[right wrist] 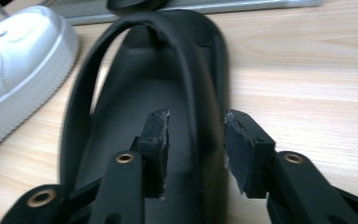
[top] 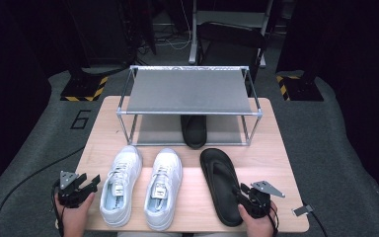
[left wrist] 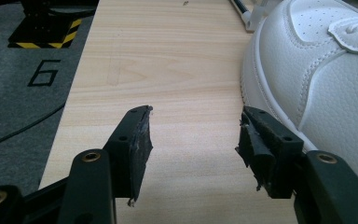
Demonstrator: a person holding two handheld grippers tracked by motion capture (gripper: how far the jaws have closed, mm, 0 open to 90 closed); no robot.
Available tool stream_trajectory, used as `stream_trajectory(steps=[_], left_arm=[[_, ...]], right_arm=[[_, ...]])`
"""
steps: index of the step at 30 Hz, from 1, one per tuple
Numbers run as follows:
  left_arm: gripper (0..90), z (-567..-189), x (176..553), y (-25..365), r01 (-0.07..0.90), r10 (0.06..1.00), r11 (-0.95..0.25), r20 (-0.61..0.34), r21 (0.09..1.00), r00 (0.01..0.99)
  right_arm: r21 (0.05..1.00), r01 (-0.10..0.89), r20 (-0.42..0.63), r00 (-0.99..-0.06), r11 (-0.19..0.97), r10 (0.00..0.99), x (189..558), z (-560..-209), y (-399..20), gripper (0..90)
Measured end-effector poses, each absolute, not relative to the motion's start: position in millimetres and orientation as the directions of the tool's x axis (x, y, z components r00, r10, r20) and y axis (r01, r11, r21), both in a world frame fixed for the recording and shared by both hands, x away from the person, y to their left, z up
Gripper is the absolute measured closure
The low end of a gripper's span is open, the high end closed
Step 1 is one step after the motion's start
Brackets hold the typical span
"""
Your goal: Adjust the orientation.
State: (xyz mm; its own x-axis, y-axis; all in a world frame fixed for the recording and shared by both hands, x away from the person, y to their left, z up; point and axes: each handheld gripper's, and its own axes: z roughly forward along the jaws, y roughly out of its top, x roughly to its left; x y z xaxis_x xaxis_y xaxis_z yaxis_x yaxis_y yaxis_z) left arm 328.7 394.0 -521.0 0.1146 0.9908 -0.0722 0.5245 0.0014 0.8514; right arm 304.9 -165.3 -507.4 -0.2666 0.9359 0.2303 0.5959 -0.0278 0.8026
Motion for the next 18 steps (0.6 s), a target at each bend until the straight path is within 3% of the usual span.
stream_trajectory(steps=[8, 18], left_arm=[[43.1, -521.2, 328.2, 393.0, 0.517, 0.991, 0.021, -0.088, 0.856, 0.105], [43.2, -521.3, 328.4, 392.6, 0.518, 0.991, 0.014, -0.082, 0.855, 0.108]], right_arm=[[0.784, 0.615, 0.284, -0.236, -0.084, 0.929, 304.9, -513.6, -175.6, 50.3], [0.753, 0.645, 0.376, -0.257, -0.131, 0.890, 303.4, -521.8, -184.9, 49.3]])
